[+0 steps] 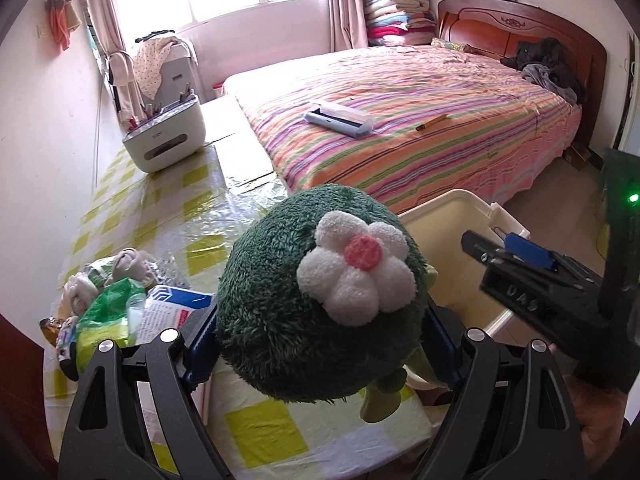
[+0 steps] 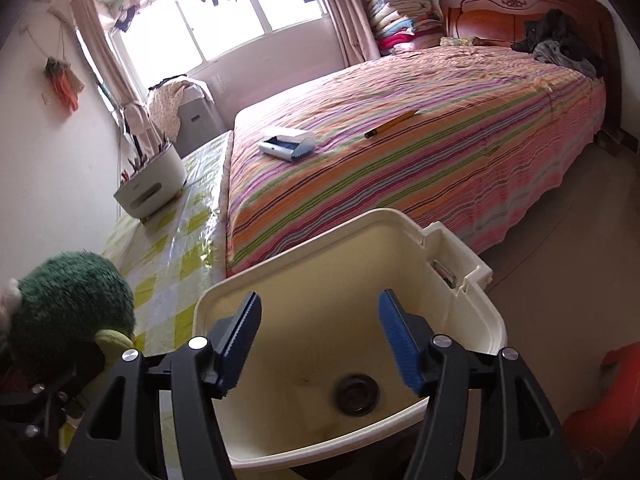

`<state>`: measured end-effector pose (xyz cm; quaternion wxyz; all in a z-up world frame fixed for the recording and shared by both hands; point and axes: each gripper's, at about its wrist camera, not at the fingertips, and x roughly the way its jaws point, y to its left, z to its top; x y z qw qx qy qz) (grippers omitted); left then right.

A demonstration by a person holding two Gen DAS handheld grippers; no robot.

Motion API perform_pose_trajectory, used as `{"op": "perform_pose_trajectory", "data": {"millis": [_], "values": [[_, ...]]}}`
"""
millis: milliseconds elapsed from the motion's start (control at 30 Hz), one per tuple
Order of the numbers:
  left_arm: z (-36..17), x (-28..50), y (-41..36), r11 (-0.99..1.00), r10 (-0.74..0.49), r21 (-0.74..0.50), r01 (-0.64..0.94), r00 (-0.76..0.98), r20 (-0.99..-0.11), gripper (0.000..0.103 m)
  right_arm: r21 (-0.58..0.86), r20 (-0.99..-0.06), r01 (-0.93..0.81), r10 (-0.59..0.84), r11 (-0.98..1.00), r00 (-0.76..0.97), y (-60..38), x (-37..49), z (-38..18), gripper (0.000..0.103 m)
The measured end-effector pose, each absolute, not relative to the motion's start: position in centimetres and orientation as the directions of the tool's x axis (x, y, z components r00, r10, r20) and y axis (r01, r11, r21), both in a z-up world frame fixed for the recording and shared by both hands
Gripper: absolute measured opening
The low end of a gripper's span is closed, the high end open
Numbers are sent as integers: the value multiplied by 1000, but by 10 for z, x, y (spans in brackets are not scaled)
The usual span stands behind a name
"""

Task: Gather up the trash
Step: 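Carry the bottle over the cream bin and open the right tool, then lower the green plush toy into the cream bin and open the left tool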

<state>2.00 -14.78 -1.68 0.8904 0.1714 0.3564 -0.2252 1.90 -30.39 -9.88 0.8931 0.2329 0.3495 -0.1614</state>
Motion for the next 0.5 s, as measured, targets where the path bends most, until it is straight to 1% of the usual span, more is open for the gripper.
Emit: {"op": "perform_pose_trajectory", "data": {"millis": [233,367,500], "values": [[-25,26,-163,823,-292,139,551,620,-728,82,356,-643,516,-196,779,740,-322,0,-88,60],[-33,31,-181,801,-307,127,585,584,-752,83,392,-605,543,-236,743,760,-332,-14,-81,60],[-40,31,-197,782,-312,126,610,559,-768,83,411,-593,556,-251,722,765,-338,-20,-79,60]]}}
